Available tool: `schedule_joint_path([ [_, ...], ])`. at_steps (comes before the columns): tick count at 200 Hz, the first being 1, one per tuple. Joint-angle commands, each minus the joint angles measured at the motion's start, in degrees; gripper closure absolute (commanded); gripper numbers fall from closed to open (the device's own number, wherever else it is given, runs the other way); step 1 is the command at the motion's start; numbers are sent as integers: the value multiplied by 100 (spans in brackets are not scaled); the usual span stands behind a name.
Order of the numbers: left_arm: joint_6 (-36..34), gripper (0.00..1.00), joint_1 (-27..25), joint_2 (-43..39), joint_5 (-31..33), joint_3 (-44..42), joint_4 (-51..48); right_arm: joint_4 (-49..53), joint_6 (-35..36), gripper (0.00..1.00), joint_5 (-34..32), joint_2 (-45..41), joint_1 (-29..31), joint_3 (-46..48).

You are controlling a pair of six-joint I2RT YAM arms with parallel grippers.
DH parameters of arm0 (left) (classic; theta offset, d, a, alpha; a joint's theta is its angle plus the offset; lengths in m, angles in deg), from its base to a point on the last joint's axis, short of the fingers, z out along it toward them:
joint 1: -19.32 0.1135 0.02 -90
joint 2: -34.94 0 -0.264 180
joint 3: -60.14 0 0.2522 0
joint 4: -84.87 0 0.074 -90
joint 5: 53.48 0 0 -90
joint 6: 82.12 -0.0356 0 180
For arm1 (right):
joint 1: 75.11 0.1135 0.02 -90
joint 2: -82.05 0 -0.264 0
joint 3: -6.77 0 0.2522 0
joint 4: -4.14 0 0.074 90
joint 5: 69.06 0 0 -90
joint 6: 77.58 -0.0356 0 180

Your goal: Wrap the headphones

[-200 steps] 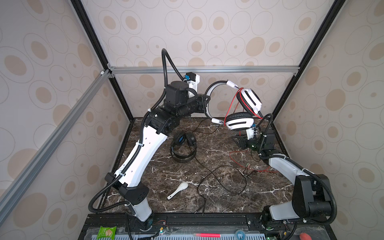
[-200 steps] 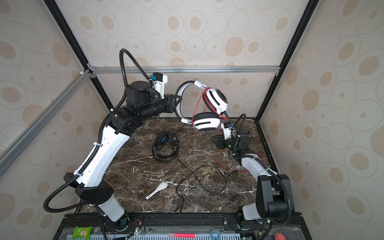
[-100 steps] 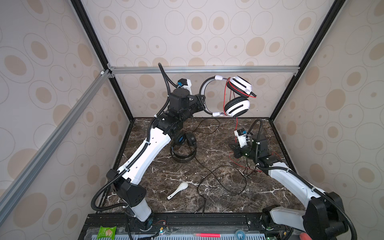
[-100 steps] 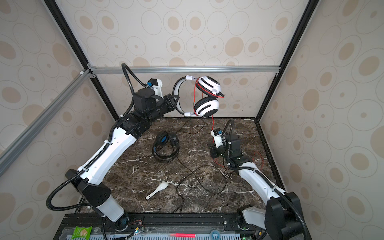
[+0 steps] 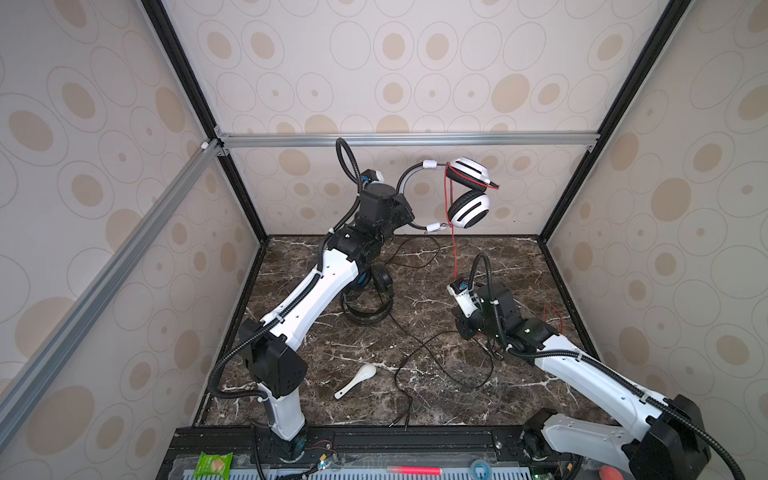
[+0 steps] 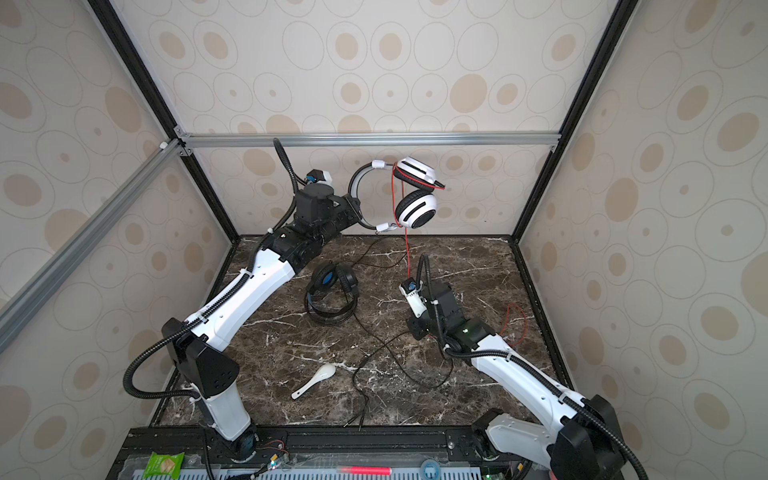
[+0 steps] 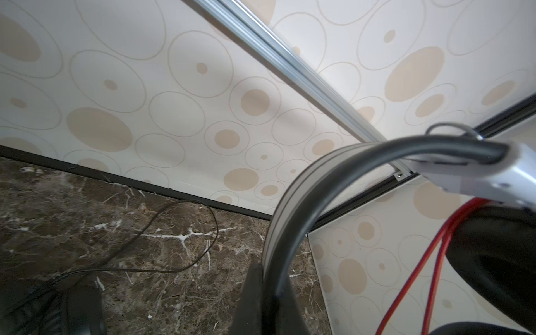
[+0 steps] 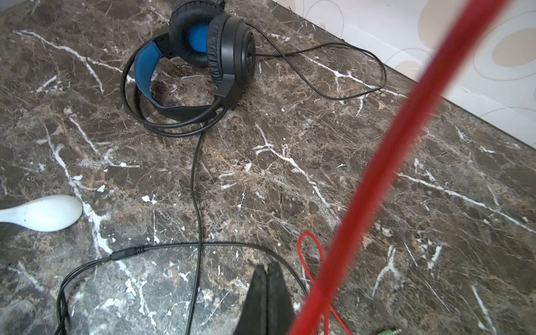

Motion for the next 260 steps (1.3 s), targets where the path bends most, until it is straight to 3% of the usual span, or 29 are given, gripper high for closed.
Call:
schedule_joint_path([
  [1, -308, 100, -56, -5, 778, 294, 272, 451, 299, 100, -338, -122, 223, -324],
  [73, -2142, 100, -369, 115, 2301, -638, 254, 1034, 912, 100, -284, 50, 548, -1329],
  [93, -2674, 100, -463, 56, 2444, -994, 402, 1149, 1073, 100, -192, 120, 556, -1639],
  [121, -3398, 100, -618, -100, 2105, -1419, 548, 1347, 1267, 100, -314, 318, 556, -2004],
  [187, -4808, 100, -614, -732, 288, -1827, -153, 1594, 1984, 99, -1282, 793, 478, -2489],
  [260, -4973, 100, -610, -1323, 49, -2163, -798, 1705, 2118, 95, -1195, 984, -253, -2878],
])
